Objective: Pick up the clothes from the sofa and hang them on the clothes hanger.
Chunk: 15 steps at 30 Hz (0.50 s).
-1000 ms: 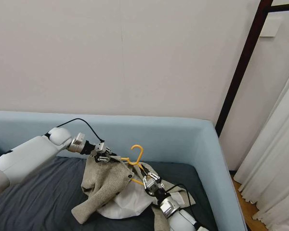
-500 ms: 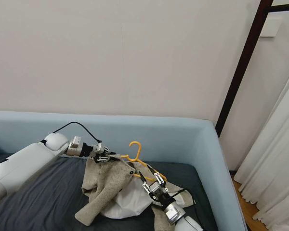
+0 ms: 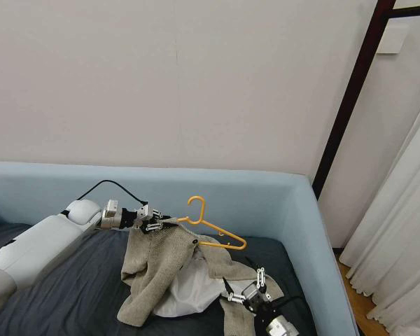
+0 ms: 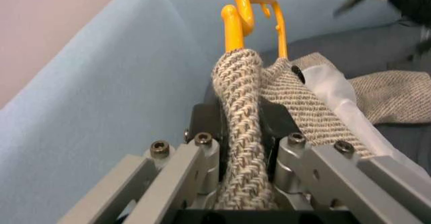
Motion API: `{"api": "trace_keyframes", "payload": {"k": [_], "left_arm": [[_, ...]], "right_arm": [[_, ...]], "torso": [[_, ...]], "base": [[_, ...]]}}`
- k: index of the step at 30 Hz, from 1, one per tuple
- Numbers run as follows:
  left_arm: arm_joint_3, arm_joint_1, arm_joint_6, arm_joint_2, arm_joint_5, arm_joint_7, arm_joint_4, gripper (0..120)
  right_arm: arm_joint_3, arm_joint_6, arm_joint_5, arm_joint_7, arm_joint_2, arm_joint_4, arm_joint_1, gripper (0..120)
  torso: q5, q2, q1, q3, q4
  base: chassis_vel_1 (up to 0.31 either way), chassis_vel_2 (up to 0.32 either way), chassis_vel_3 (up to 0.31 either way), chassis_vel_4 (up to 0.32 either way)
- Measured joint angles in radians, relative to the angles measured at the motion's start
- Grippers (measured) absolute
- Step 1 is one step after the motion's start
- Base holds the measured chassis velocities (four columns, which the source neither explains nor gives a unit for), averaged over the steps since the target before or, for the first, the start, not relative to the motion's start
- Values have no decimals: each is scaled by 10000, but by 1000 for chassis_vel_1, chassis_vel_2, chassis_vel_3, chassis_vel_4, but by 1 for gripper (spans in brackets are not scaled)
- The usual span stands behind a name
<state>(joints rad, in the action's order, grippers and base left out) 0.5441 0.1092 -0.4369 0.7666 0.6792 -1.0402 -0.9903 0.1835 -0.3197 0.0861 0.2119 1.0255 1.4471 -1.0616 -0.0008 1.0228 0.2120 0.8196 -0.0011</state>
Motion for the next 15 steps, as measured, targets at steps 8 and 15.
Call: {"api": "trace_keyframes", "payload": {"k": [8,15], "left_arm": [[-278,420,43,-429,187,86,-563,10],[-425,577,88,-498,222,142,-790,10]], "right_arm": [[923,508,-182,-99,748,-1267,1089,100],[1441,852,-143,146,1485,-2319,1930,100]], "torso": [[-1,0,0,0,2],[-2,0,0,0,-2]], "base": [[0,0,0,0],[0,0,0,0]]}}
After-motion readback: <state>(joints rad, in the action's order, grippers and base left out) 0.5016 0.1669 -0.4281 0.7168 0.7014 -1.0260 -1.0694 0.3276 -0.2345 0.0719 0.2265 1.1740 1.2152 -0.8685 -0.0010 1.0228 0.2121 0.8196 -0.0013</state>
